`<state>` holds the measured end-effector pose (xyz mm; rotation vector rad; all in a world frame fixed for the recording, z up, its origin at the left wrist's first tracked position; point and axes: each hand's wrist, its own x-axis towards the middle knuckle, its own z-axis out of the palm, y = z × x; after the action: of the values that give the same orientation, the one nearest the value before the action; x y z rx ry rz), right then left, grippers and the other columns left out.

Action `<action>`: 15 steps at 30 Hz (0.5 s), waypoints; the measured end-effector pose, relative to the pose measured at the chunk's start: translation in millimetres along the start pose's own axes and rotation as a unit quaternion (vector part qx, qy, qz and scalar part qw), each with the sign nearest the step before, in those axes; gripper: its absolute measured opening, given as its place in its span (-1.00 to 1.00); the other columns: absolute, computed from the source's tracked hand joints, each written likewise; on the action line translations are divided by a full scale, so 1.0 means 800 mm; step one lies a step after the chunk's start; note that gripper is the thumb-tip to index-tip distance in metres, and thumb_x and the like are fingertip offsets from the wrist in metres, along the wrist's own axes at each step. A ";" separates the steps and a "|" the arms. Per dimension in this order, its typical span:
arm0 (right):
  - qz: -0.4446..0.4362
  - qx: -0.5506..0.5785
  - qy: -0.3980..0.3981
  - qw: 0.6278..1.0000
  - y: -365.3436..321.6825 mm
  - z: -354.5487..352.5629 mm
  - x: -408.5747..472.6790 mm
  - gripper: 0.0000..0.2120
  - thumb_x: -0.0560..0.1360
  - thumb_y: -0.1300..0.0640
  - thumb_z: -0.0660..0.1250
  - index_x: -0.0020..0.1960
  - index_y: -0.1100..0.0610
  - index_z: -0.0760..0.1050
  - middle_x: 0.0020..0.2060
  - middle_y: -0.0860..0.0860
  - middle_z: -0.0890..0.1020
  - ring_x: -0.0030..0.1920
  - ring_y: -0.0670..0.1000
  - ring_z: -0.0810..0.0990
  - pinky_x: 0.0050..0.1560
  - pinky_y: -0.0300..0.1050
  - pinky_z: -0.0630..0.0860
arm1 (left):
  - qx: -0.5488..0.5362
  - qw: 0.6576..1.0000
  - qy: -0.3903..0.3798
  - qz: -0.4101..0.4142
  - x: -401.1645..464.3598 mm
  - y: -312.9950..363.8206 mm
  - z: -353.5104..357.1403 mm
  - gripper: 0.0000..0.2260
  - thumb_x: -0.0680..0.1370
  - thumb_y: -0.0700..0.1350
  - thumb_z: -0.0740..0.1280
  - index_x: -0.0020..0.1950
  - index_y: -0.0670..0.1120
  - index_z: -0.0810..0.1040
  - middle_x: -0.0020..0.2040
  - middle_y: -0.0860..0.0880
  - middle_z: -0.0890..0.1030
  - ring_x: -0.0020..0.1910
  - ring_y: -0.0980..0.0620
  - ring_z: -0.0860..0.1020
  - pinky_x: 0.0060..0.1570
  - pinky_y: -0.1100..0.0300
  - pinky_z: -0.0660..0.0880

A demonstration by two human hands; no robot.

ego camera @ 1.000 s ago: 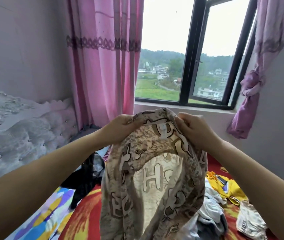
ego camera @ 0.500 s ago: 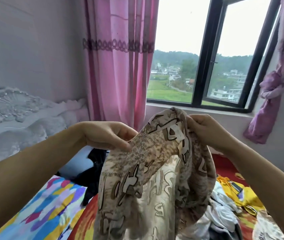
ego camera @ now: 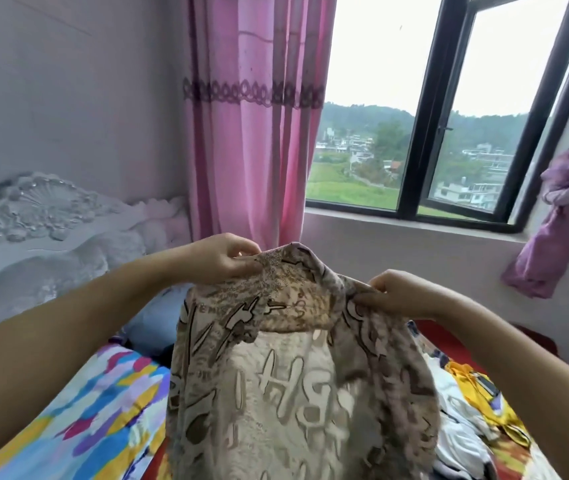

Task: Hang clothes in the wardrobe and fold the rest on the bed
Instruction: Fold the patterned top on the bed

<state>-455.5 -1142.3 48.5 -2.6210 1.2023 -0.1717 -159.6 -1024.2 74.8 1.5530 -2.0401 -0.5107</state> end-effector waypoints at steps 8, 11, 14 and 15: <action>0.035 0.143 0.274 0.950 -0.057 0.041 0.061 -0.55 0.60 0.01 0.15 -0.42 0.15 0.34 -0.44 -0.02 0.51 -0.34 0.08 0.48 -0.38 -0.11 0.33 | -0.059 0.972 0.159 -0.163 0.018 -0.016 0.045 -0.63 0.55 0.21 0.23 -0.23 -0.08 0.47 -0.40 0.05 0.45 -0.45 0.11 0.36 -0.43 0.24 0.30; -0.013 0.156 0.250 0.956 -0.101 0.043 0.070 -0.58 0.61 0.04 0.10 -0.39 0.12 0.36 -0.41 -0.04 0.52 -0.31 0.08 0.50 -0.42 -0.14 0.30 | -0.223 0.939 0.157 -0.209 0.029 0.003 0.065 -0.81 0.62 -0.11 0.16 -0.11 -0.18 0.43 -0.54 -0.03 0.39 -0.66 0.10 0.33 -0.62 0.34 0.27; -0.106 0.138 0.198 0.965 -0.138 0.054 0.069 -0.62 0.65 -0.01 0.05 -0.20 0.12 0.47 -0.30 -0.03 0.56 -0.22 0.05 0.51 -0.35 -0.27 0.29 | -0.342 0.895 0.178 -0.224 0.033 0.026 0.066 -0.78 0.64 -0.21 0.08 -0.13 -0.24 0.43 -0.60 -0.04 0.43 -0.67 0.09 0.41 -0.61 0.24 0.46; -0.121 0.159 0.166 0.966 -0.142 0.056 0.069 -0.65 0.65 -0.06 0.04 -0.07 0.09 0.51 -0.25 -0.06 0.58 -0.16 0.01 0.53 -0.29 -0.40 0.32 | -0.367 0.883 0.189 -0.222 0.033 0.031 0.063 -0.77 0.64 -0.23 0.07 -0.08 -0.29 0.46 -0.56 -0.08 0.46 -0.65 0.07 0.44 -0.59 0.21 0.49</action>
<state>-327.6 -1104.7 37.1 -2.5001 0.8480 -0.8071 -214.6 -1043.7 53.6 1.4578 -0.9977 -0.9320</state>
